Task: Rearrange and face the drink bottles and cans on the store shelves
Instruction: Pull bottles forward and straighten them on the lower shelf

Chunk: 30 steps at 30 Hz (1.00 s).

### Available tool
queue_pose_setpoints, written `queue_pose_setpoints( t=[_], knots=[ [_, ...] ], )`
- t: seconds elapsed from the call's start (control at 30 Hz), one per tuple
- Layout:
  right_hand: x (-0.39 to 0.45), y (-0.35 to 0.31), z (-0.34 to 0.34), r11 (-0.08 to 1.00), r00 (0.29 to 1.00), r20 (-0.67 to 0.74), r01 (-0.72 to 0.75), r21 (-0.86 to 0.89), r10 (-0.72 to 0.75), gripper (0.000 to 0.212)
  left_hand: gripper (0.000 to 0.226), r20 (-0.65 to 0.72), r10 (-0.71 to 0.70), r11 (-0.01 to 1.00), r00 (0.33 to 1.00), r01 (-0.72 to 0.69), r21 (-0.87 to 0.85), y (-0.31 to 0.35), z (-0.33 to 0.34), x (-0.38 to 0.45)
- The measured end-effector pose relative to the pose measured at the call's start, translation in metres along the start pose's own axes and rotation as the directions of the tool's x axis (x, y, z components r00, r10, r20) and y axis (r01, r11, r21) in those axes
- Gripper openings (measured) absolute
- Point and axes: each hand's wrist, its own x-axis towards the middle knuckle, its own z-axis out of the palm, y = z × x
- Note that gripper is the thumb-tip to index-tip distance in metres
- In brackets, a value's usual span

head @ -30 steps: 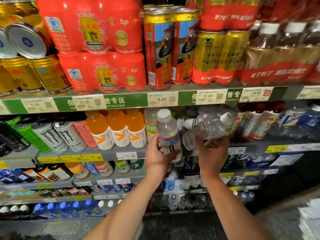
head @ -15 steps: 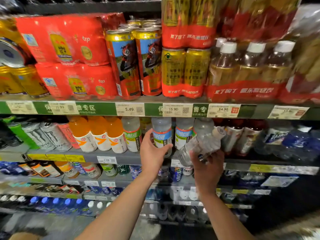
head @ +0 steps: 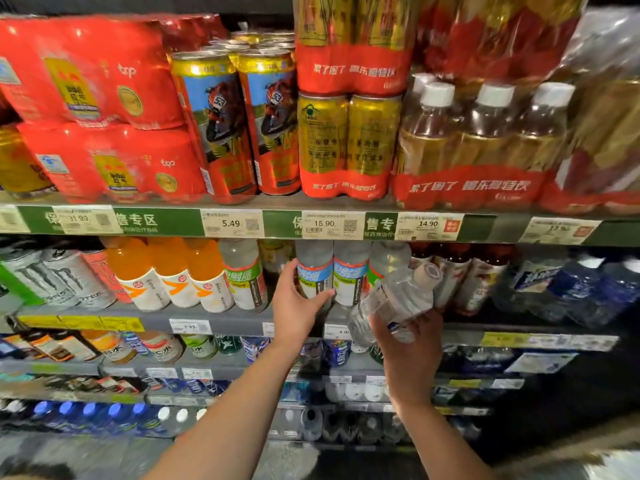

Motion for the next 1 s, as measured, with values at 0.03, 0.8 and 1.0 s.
queue_pose_setpoints(
  t=[0.03,0.8,1.0],
  knots=[
    [-0.002,-0.002,0.001,1.000,1.000,-0.023,-0.005,-0.017,0.005,0.055,0.087,0.010,0.002,1.000,1.000,-0.002,-0.008,0.000,0.000,0.000],
    [0.012,0.007,-0.103,0.985,0.921,-0.383,-0.123,-0.119,0.069,0.048,0.043,0.244,0.325,0.934,0.914,-0.270,-0.233,0.071,0.105,-0.117],
    [0.054,0.017,-0.183,0.983,0.927,-0.364,-0.141,-0.119,0.089,0.049,0.047,0.247,0.314,0.947,0.917,-0.284,-0.150,0.101,0.184,-0.149]
  ],
)
